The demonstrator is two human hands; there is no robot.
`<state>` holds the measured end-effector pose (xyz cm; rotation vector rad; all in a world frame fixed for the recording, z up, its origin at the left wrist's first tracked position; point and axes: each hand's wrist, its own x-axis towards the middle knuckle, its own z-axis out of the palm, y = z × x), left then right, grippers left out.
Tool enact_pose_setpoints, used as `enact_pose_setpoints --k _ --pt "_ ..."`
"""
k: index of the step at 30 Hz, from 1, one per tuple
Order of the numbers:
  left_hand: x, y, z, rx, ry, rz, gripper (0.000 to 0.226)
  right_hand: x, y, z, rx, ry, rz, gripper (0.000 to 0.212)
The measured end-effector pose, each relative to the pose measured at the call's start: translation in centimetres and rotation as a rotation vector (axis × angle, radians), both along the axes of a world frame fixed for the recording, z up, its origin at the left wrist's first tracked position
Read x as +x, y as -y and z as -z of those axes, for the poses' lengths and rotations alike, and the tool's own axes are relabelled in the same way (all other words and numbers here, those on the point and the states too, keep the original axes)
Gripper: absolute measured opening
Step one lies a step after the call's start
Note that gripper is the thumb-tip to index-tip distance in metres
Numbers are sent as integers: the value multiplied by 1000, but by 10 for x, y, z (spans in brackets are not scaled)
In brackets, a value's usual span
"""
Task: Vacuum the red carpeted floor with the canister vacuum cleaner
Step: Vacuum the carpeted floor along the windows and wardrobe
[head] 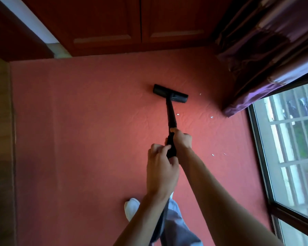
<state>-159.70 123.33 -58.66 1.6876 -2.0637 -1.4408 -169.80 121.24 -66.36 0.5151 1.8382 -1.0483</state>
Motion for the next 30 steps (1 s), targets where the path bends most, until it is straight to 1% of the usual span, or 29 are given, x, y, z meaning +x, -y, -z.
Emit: enact_pose_setpoints --k 2,5,10,13,15,18,24,30 --pt "10 -9 -9 14 -2 -11 26 13 -23 -5 35 -31 -6 20" --pt "27 -28 -17 54 71 -37 21 38 -57 -9 107 -84 -46 19" --pt "44 -44 -15 66 118 -39 20 59 -84 -6 169 -31 -30 20" --pt "43 -41 -3 74 160 -19 25 59 -84 -1 158 -1 12 21" --pt "38 -37 4 113 148 -2 30 51 -79 4 135 13 35 20" --pt "20 -27 12 113 104 58 22 27 -63 14 89 14 78 21" --pt "-23 0 29 77 66 90 22 -18 -33 28 41 4 90 20" --pt "-11 5 23 121 77 120 23 -4 -51 3 100 -5 51 24"
